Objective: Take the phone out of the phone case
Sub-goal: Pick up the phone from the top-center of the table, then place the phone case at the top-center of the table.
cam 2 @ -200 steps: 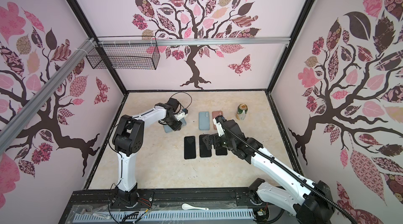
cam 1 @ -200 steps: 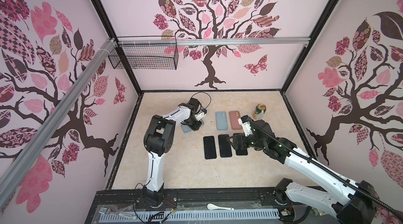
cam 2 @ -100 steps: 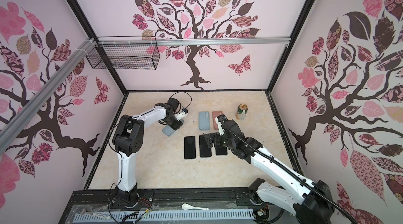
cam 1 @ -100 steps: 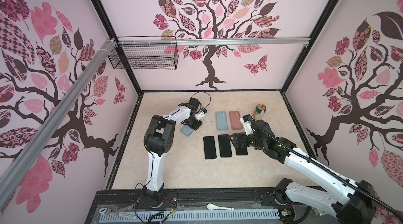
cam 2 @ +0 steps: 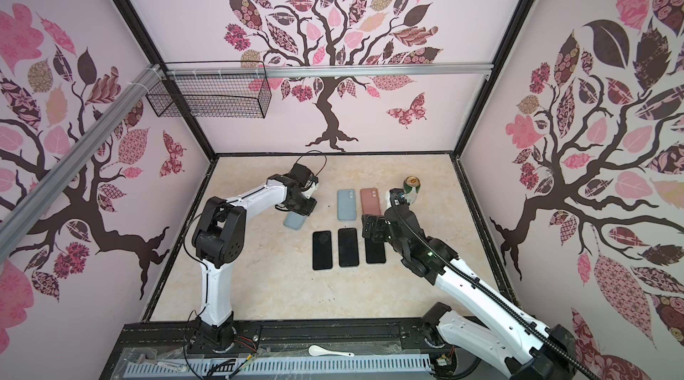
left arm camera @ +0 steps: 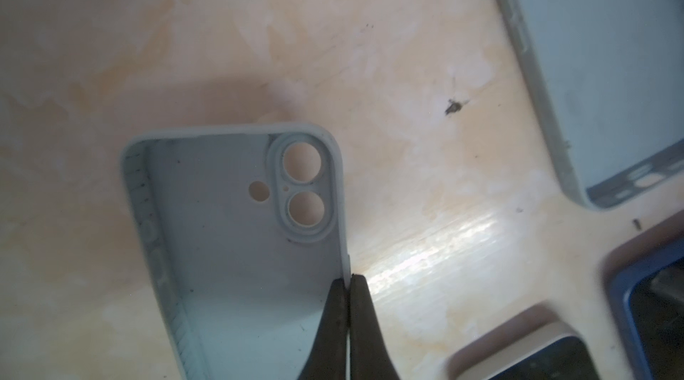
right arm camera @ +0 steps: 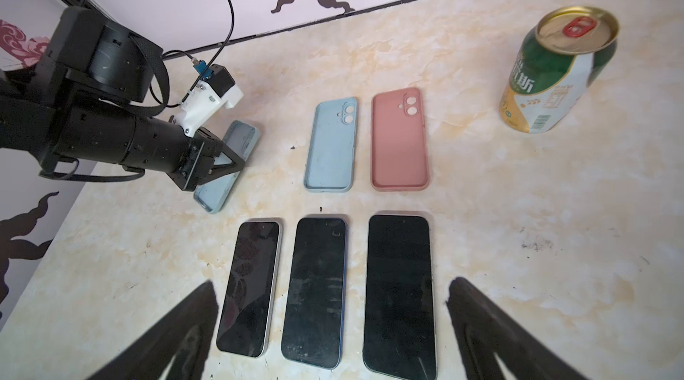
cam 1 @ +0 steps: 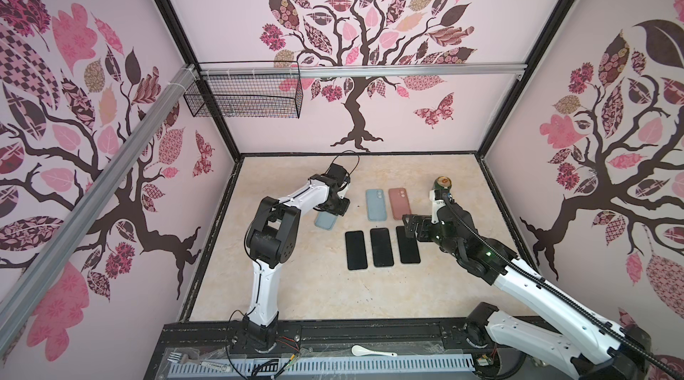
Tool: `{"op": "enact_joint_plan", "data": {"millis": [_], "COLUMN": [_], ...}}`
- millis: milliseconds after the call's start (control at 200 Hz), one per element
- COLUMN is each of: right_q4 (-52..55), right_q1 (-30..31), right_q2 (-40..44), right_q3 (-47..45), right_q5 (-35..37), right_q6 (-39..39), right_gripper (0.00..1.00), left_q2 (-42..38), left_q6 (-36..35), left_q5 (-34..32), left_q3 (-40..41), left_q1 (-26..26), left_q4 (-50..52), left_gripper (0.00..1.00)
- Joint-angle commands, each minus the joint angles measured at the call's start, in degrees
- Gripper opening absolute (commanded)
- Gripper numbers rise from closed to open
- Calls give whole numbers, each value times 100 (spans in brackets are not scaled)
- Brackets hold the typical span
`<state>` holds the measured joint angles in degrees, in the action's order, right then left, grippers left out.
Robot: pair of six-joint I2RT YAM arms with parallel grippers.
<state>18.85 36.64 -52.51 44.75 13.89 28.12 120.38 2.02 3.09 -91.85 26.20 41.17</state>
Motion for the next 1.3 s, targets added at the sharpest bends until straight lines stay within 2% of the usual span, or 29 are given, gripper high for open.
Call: {"op": "enact_joint_plan", "data": {"millis": [0, 105, 315, 610, 875, 1150, 1295], "right_q4": [208, 319, 638, 985, 994, 1164, 1191], "right_q1": [-17, -18, -66, -112, -114, -116, -114], "right_q2": [-12, -15, -141, -39, 497, 480, 487], "right_q3": [267, 332, 511, 754, 693, 725, 719], "right_q5": [282, 308, 326, 372, 534, 580, 571], "right_q6": [91, 163, 256, 145, -201, -140, -144], "right_gripper": [99, 99, 99, 99, 99, 99, 99], "left_q2": [-190, -57, 523, 1466, 1776, 2209, 2304], "left_q6": [1068, 1751, 2538, 2599, 2656, 2707, 2735], "left_q5": [117, -2, -277, -351, -266, -242, -269], "left_q3": [-373, -678, -1647, -3238, -3571, -4156, -4191], "left_q1": [59, 61, 69, 276, 381, 496, 516], "left_q4": [-362, -231, 608, 1668, 1811, 2084, 2078], "left_gripper": [0, 0, 0, 0, 0, 0, 0]}}
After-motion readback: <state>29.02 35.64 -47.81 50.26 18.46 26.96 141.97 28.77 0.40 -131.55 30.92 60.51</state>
